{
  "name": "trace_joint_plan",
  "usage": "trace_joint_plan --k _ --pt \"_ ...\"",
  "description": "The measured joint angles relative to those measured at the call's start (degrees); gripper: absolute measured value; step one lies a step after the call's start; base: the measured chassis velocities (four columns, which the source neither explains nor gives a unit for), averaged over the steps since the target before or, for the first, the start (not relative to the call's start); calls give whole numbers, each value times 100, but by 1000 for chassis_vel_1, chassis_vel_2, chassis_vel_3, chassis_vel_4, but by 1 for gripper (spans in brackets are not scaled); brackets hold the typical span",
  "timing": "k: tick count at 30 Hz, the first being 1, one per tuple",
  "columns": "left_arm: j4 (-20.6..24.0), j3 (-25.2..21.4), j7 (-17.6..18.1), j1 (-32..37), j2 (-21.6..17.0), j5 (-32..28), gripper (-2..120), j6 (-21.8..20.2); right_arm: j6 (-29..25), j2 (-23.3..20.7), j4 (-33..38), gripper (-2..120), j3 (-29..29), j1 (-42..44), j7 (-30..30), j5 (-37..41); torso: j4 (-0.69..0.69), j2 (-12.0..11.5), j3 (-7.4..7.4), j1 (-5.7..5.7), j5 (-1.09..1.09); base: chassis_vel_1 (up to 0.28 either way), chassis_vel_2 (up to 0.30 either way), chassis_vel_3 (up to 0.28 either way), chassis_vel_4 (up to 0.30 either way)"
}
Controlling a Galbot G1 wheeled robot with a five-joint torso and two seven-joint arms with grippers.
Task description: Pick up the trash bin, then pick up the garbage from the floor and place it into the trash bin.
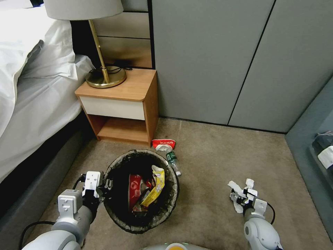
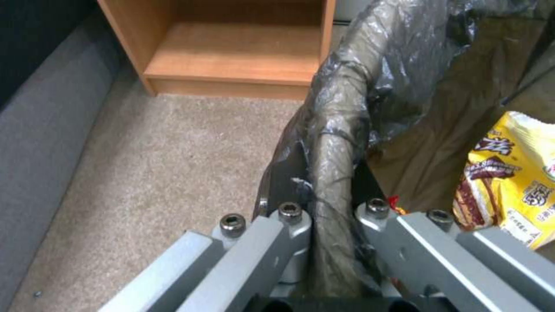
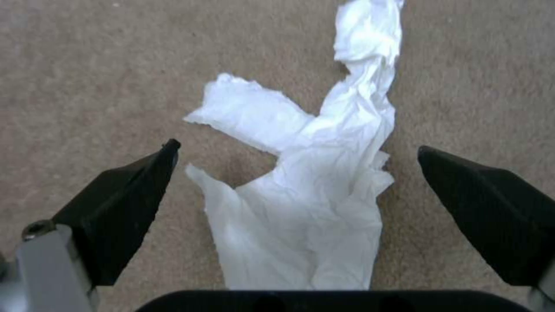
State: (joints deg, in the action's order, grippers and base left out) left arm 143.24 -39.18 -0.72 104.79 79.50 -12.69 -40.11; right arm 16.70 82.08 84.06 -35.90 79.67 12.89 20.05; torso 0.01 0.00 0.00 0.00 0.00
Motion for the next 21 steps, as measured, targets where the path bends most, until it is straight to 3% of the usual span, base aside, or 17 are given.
trace_joint_plan --k 15,21 --pt "0 10 -3 29 16 30 1 -1 -12 25 -416 99 9 -173 12 283 -1 0 0 0 0 0 0 0 0" --pt "0 13 -9 9 11 33 1 -3 -12 11 -425 77 17 -184 -7 356 0 0 0 0 0 0 0 0 0"
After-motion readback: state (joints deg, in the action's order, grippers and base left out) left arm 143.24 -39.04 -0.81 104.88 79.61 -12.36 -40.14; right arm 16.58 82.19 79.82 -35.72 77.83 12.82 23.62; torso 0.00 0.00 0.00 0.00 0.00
